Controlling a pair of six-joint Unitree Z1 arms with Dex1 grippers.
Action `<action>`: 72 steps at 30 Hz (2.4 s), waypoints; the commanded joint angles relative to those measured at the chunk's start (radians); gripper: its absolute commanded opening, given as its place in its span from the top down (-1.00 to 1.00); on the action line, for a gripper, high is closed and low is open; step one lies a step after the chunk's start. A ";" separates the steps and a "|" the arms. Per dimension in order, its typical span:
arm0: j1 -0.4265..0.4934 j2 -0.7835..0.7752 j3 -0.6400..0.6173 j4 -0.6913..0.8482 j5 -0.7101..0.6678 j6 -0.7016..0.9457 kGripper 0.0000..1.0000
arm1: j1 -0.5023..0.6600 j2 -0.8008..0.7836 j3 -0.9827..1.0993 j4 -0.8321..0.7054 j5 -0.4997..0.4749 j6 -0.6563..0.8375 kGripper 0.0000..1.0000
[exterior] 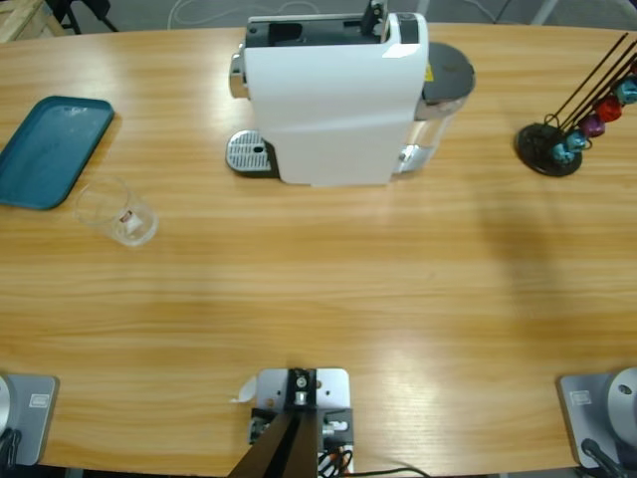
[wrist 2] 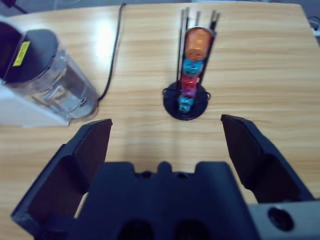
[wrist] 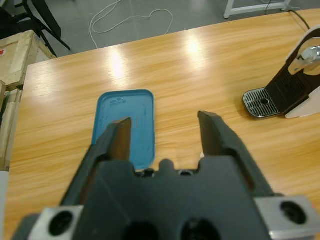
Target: Pour coffee
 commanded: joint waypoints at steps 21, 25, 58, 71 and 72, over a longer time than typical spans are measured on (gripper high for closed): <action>-0.015 0.018 0.019 0.072 -0.011 0.011 -0.25 | -0.183 0.221 0.059 -0.261 0.029 -0.046 -0.44; -0.022 0.018 0.022 0.071 -0.011 0.011 -0.25 | -0.258 0.220 0.061 -0.297 0.096 -0.032 -0.44; -0.038 0.022 0.036 0.059 -0.010 0.014 -0.25 | -0.269 0.323 0.075 -0.397 0.044 -0.074 -0.44; -0.042 0.022 0.040 0.056 -0.010 0.014 -0.25 | -0.269 0.362 0.070 -0.429 0.037 -0.085 -0.44; -0.042 0.022 0.040 0.056 -0.010 0.014 -0.25 | -0.269 0.366 0.069 -0.431 0.037 -0.085 -0.44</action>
